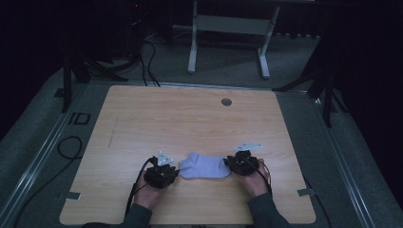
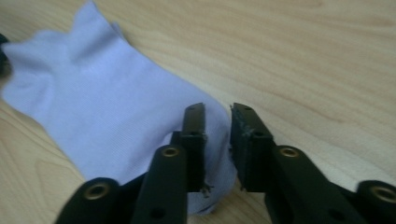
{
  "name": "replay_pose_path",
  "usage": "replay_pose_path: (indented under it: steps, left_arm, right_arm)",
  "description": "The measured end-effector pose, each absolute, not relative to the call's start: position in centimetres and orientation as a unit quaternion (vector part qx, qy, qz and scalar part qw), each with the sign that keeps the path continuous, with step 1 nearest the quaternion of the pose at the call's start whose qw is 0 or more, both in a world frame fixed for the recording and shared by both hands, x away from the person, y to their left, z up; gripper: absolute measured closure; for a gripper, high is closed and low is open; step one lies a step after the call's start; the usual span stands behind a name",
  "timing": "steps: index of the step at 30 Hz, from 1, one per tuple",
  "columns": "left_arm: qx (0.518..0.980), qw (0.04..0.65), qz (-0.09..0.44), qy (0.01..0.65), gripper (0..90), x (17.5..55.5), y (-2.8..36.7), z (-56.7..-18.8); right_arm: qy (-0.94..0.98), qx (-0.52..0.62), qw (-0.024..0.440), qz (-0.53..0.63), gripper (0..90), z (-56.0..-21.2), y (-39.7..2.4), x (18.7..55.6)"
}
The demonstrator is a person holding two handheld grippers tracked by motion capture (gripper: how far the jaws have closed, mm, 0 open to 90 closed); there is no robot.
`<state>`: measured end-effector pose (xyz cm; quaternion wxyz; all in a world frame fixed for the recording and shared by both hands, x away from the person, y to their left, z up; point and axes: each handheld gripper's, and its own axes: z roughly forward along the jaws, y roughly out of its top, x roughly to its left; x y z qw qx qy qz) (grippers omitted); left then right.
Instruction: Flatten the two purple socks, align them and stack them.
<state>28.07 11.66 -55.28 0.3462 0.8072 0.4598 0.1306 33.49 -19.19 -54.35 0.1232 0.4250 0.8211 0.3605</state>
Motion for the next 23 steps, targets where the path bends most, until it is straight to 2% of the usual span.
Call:
replay_pose_path:
  steps: [7,14,23]
  left_arm:
    - [0.797,0.350,0.139,0.473,69.2,28.4,12.7,-54.9]
    - [0.792,0.351,0.148,0.478,62.7,28.7,13.2,-54.7]
    - [0.781,0.351,0.162,0.490,59.7,29.1,14.1,-54.5]
  right_arm:
    - [0.806,0.424,0.135,0.391,60.7,-53.4,-19.9,33.1]
    - [0.792,0.438,0.143,0.400,57.1,-53.1,-20.9,33.1]
    - [0.784,0.451,0.148,0.401,56.2,-53.1,-22.1,33.3]
